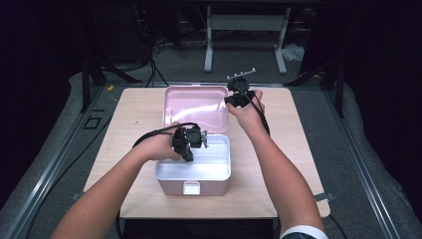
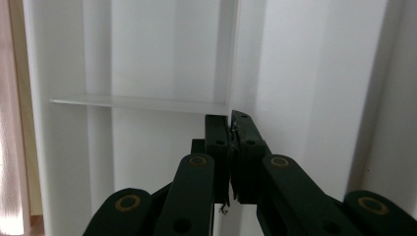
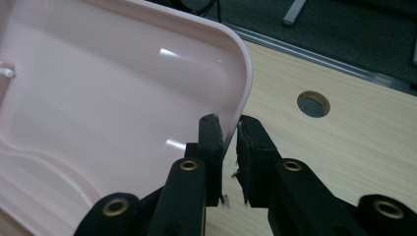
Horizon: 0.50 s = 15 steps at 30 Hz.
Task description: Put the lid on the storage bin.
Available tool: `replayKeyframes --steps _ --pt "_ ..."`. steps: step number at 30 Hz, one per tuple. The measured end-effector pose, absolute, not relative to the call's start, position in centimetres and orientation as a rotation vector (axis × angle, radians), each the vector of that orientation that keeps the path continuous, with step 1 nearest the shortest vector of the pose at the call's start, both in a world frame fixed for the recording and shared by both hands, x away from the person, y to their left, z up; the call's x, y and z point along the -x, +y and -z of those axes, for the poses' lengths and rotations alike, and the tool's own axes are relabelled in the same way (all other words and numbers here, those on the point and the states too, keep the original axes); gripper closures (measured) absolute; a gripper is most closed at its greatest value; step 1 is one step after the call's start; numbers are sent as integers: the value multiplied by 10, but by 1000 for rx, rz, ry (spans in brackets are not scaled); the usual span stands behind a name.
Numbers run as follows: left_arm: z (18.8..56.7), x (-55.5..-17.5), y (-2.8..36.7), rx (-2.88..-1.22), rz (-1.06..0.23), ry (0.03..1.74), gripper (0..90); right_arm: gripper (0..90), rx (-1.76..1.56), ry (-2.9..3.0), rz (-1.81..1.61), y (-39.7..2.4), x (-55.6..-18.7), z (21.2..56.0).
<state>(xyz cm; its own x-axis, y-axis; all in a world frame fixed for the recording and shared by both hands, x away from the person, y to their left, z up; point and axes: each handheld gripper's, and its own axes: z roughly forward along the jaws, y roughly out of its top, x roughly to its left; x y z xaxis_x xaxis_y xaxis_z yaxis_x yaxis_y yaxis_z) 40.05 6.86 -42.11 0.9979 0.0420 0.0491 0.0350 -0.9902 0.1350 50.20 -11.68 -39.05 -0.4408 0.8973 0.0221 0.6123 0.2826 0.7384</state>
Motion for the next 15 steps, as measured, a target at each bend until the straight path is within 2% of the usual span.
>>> replayKeyframes --steps 15 --pt "421 -400 78 -2944 -79 60 870 820 -1214 2113 -1083 -125 -463 370"
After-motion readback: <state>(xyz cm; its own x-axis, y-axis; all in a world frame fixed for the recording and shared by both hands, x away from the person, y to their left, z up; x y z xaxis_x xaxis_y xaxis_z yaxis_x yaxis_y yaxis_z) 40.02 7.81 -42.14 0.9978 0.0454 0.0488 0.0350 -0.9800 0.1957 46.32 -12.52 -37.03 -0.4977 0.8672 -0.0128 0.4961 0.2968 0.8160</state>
